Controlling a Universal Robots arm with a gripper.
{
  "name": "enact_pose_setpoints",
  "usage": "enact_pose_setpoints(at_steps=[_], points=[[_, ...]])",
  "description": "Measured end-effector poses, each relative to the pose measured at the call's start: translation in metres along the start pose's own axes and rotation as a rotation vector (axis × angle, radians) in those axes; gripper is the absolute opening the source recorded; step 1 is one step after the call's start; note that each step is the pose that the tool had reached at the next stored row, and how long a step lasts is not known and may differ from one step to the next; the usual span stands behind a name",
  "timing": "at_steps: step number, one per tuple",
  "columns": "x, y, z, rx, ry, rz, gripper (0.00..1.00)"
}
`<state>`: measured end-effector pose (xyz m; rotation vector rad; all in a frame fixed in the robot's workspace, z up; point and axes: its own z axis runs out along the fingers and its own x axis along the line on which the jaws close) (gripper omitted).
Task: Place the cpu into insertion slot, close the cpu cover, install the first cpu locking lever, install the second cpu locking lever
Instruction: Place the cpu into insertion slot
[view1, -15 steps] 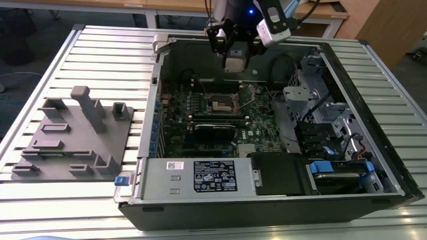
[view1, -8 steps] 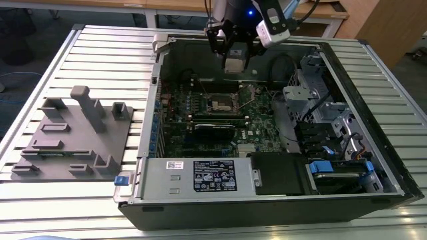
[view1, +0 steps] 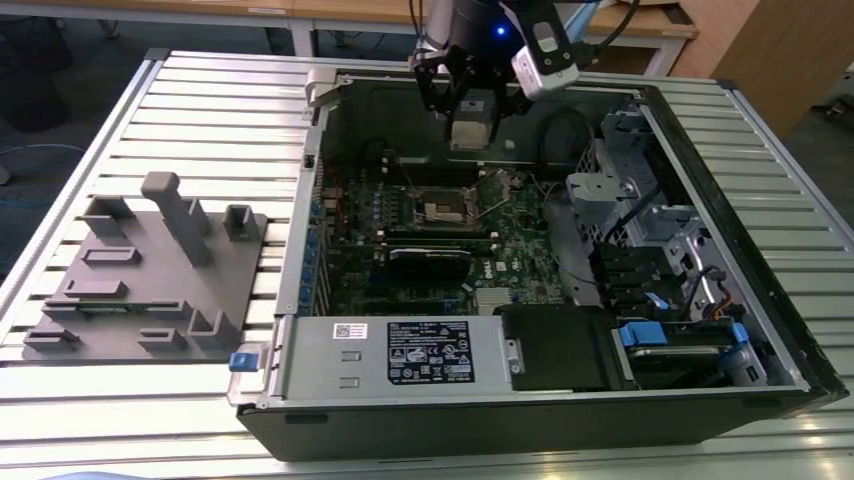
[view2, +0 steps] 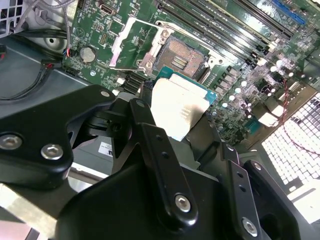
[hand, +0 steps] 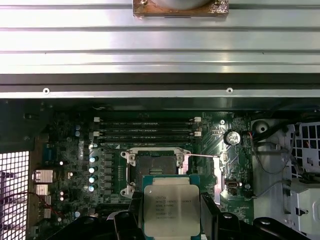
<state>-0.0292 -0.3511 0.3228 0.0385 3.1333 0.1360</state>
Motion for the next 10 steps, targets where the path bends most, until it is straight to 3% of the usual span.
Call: enact_pose_setpoints(at_steps=[10], points=[[0.0, -0.0003, 0.0029, 0.001, -0.0036, 0.0, 0.54]])
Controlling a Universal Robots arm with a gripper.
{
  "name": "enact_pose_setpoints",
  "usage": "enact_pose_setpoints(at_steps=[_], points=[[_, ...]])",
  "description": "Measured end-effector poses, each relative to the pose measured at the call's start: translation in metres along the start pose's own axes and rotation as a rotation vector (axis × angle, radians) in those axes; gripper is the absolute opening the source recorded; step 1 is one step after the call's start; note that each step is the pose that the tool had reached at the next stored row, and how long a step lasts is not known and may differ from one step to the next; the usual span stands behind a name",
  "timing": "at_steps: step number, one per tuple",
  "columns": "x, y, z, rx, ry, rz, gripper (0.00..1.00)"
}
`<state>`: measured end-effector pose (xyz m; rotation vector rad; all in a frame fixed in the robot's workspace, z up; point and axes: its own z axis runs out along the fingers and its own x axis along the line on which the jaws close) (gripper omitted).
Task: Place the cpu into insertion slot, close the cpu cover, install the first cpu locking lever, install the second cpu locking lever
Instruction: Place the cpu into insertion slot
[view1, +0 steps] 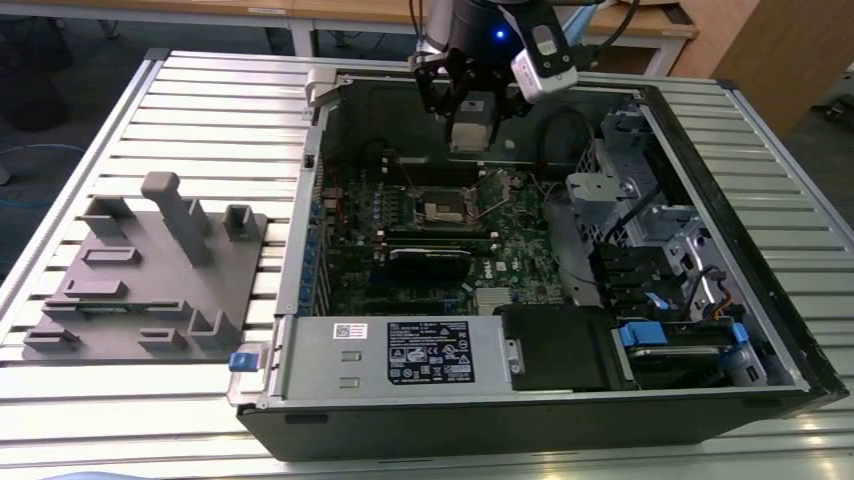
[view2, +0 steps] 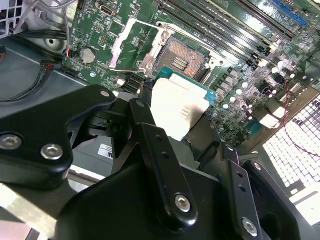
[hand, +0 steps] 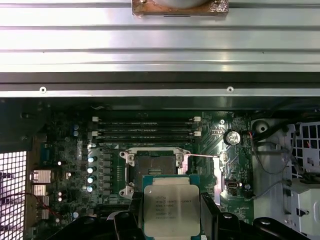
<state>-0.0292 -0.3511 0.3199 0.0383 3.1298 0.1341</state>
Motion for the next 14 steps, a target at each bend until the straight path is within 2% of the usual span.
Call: enact_pose_setpoints(at_steps=[14], points=[[0.0001, -0.0004, 0.0046, 0.0016, -0.0051, 0.0, 0.54]])
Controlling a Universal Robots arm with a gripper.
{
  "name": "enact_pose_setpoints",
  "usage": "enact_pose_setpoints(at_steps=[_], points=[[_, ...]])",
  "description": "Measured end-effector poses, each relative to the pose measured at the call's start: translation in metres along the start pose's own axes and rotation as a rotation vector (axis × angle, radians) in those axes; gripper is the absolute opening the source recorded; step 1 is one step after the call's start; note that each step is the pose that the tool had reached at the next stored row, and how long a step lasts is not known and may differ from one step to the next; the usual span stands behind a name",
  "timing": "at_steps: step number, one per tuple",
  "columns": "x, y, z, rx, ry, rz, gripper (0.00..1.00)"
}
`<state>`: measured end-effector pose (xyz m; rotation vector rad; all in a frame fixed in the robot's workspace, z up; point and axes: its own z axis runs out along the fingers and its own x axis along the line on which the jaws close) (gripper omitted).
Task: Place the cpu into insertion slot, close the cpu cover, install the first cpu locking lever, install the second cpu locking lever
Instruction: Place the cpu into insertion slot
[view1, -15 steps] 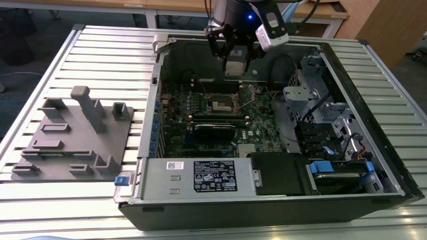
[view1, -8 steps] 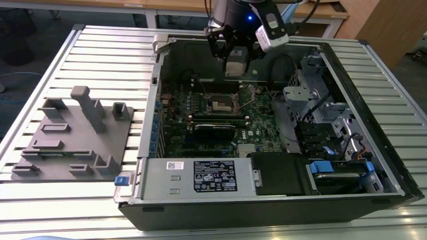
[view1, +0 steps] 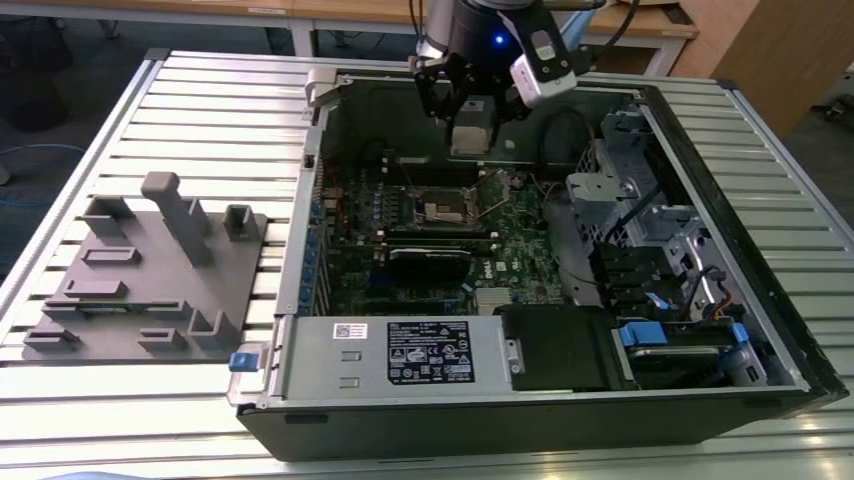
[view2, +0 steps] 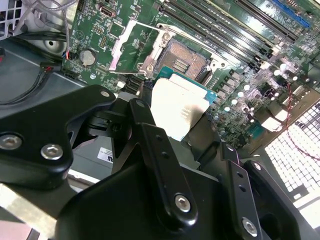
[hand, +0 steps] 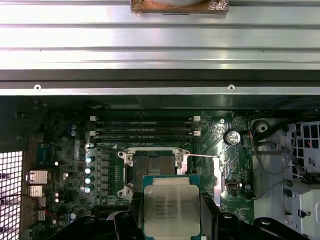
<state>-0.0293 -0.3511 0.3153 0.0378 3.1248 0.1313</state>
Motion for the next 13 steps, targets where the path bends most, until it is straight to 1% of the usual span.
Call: enact_pose_setpoints(at_steps=[13], points=[[0.0002, -0.0002, 0.0023, 0.0, -0.001, 0.0, 0.54]])
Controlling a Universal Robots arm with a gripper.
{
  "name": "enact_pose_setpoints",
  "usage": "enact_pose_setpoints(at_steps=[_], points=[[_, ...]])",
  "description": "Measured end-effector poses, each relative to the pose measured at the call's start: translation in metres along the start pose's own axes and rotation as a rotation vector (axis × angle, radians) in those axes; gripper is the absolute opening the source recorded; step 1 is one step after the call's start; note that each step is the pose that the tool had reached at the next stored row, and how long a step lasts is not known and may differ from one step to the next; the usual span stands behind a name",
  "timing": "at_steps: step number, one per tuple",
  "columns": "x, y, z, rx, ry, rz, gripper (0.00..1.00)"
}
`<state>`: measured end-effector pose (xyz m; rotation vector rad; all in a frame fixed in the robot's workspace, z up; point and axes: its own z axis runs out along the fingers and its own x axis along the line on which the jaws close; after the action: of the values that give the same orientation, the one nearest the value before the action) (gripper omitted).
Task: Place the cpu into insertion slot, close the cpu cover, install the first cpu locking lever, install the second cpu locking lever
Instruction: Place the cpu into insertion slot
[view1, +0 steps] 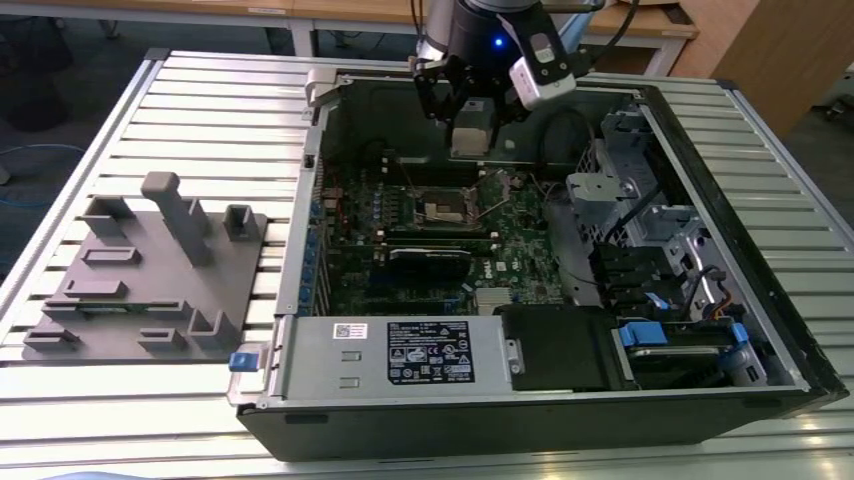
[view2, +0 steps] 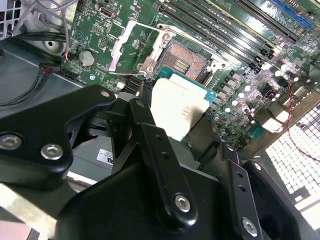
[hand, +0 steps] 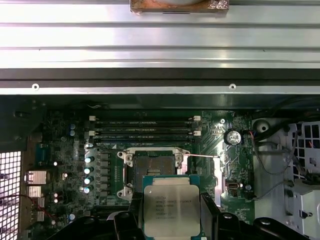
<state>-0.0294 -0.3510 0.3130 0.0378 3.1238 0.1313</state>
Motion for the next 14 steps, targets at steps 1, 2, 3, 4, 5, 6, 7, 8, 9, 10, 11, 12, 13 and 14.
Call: enact_pose_setpoints(at_steps=[1, 2, 3, 4, 5, 6, 7, 8, 9, 10, 11, 12, 13, 14], points=[[0.0, 0.0, 0.0002, -0.0001, 0.0, 0.0, 0.54], [0.0001, 0.0, 0.0004, 0.0, 0.0, 0.0, 0.54], [0.0001, -0.0001, 0.0006, 0.0001, 0.0, 0.0, 0.54], [0.0001, -0.0001, 0.0009, 0.0001, -0.0001, 0.0, 0.54], [0.0001, -0.0001, 0.001, 0.0002, -0.0002, 0.0, 0.54], [0.0002, -0.0001, 0.0013, 0.0001, -0.0003, 0.0, 0.54], [0.0002, -0.0001, 0.0014, 0.0001, -0.0003, 0.0, 0.54], [0.0006, -0.0002, 0.002, 0.0001, -0.0006, 0.0, 0.54], [0.0008, -0.0002, 0.0025, 0.0001, -0.0007, 0.0, 0.54], [0.0008, -0.0002, 0.0025, 0.0001, -0.0007, 0.0, 0.54], [0.0009, -0.0003, 0.0026, 0.0001, -0.0007, 0.0, 0.54], [0.0009, -0.0003, 0.0026, 0.0002, -0.0007, 0.0, 0.54], [0.0009, -0.0003, 0.0027, 0.0001, -0.0007, 0.0, 0.54], [0.0009, -0.0003, 0.0027, 0.0001, -0.0007, 0.0, 0.54]])
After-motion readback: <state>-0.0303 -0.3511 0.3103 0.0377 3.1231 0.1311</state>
